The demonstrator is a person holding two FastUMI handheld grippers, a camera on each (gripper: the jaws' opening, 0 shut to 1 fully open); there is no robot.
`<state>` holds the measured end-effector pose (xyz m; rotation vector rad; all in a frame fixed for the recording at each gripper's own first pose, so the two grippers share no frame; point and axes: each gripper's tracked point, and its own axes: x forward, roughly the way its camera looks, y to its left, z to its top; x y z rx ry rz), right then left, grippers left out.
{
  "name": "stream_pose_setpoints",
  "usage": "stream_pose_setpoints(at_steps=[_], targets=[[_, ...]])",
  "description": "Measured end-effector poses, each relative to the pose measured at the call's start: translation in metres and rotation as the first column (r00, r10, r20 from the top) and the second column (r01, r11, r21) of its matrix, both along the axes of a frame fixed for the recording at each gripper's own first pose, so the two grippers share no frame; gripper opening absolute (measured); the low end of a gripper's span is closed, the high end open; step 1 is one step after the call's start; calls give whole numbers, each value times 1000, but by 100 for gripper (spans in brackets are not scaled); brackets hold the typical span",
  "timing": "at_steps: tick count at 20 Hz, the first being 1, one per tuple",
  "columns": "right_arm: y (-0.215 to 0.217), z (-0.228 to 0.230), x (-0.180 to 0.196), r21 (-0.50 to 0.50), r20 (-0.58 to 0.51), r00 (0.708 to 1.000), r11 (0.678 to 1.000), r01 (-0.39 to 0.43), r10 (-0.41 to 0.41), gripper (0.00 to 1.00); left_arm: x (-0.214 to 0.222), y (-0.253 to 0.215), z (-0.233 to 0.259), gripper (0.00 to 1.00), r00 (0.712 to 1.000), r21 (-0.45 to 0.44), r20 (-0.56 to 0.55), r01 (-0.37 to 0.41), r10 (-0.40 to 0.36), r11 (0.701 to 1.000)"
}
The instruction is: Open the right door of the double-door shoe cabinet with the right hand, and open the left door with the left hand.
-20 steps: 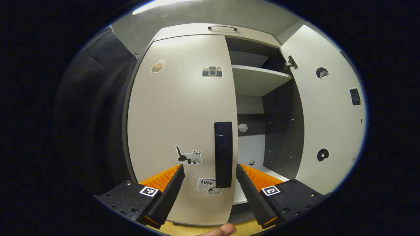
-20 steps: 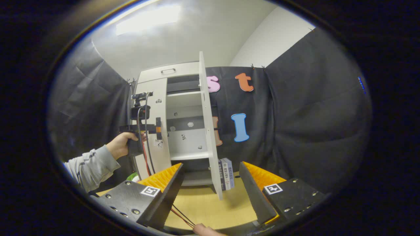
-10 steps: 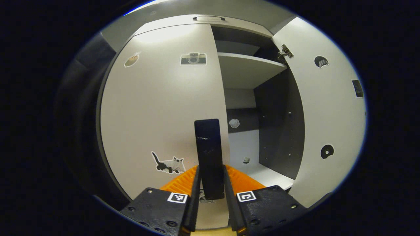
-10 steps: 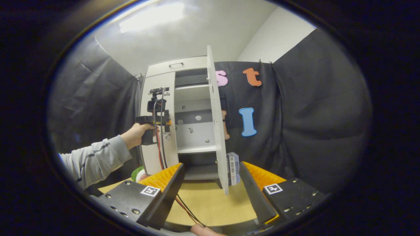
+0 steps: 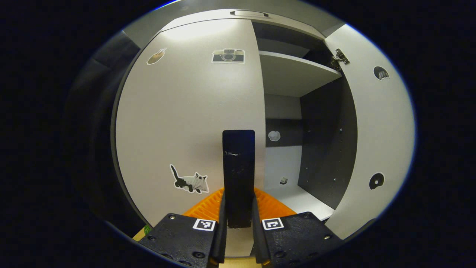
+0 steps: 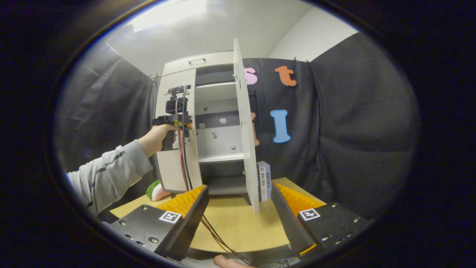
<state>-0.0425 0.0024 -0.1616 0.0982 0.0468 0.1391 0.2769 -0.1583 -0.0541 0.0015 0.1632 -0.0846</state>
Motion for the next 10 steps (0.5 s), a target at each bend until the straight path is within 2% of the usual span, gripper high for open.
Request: stream_pose_setpoints(at_steps=[5, 10], targets=[[-9, 6, -2, -8, 7, 1000, 1000, 18, -18, 99, -4, 1, -1, 28, 1000, 2, -6, 11, -11, 1000], [-12, 13, -1, 40, 24, 999, 999, 20, -21, 99, -18, 3, 1, 26, 999, -2, -12, 44, -44, 999]])
